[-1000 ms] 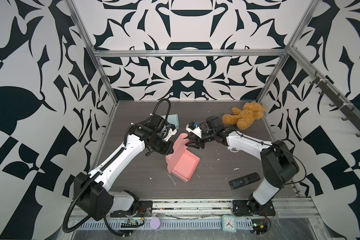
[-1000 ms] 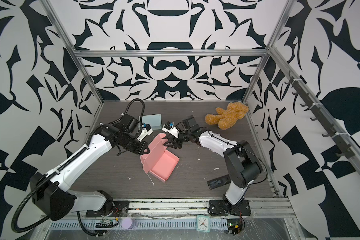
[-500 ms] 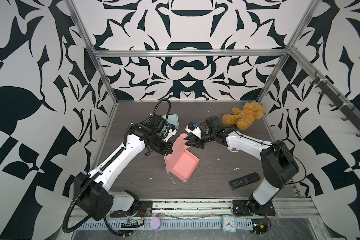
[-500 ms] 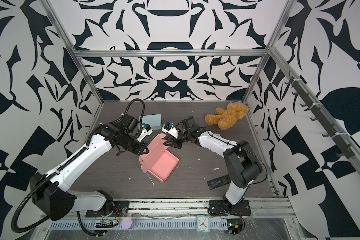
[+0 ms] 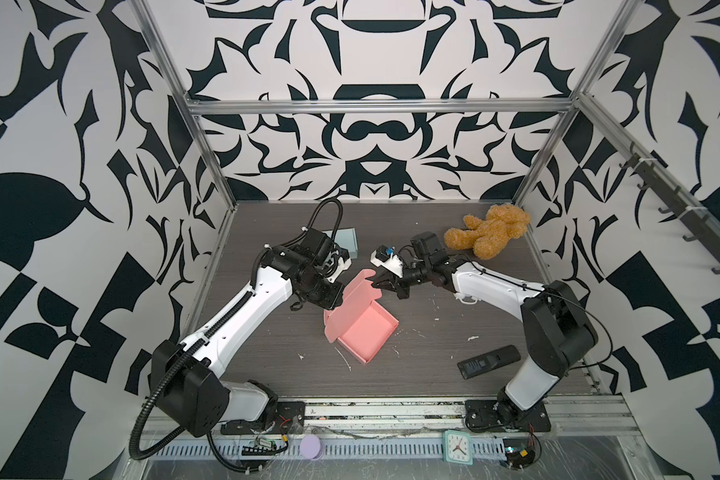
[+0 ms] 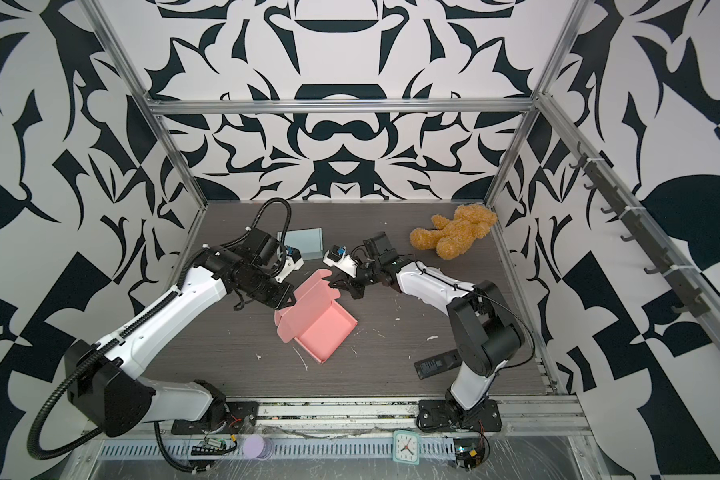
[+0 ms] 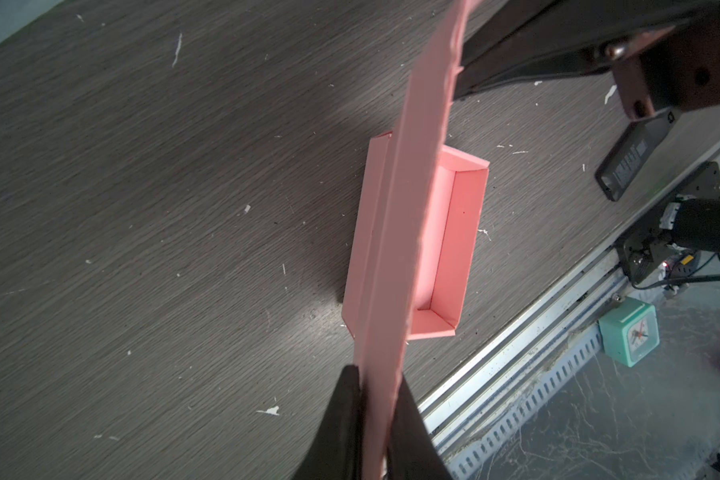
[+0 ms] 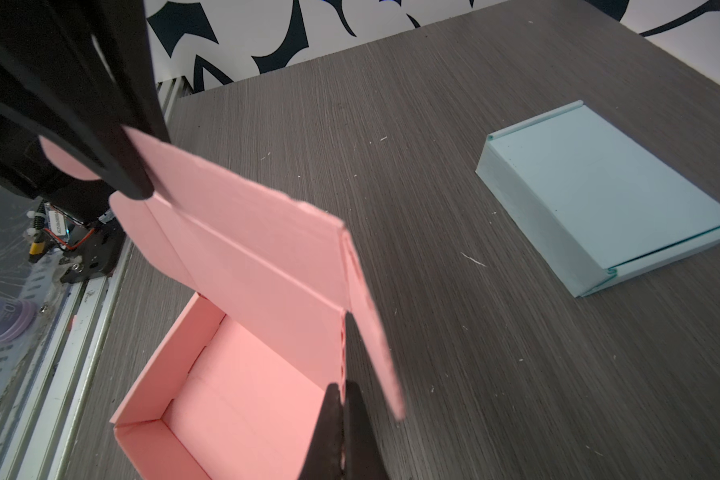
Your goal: Fold the paper box
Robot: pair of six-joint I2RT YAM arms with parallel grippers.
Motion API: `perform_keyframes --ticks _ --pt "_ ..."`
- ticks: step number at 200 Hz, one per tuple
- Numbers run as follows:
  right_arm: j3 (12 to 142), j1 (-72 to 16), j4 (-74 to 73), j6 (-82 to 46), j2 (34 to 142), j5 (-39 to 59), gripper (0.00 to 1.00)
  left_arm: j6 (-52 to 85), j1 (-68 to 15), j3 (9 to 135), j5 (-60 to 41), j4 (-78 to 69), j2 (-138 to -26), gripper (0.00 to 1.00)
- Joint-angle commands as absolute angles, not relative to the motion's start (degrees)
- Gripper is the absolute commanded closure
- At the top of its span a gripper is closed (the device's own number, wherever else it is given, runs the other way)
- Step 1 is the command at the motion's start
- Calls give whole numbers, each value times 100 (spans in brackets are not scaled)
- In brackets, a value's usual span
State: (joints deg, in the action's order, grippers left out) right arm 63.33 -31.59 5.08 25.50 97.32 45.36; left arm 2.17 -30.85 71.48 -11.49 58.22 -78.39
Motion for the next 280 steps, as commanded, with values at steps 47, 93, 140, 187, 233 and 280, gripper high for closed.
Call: perform_keyframes --ticks 47,93,140,187,233,280 --pt "6068 -3190 74 2213 9362 4096 100 672 -3037 6711 -1132 5285 -7670 42" --pt "5900 -3186 44 2149 9225 3848 100 1194 -3023 5853 -1085 4417 -6811 26" --pt "5680 -3190 -33 1902 9014 3601 100 1828 -2947 4502 -952 3279 -5893 19" --pt "5533 -3186 37 1751 8905 3463 100 2076 -2929 3955 -810 2611 -5755 25" --pt "5400 -3184 -89 1516 8807 3245 100 2017 -2930 3882 -738 2690 -5786 46" --pt "5396 -3184 -105 1500 8798 3169 100 2013 -2928 3934 -751 2739 -5808 59"
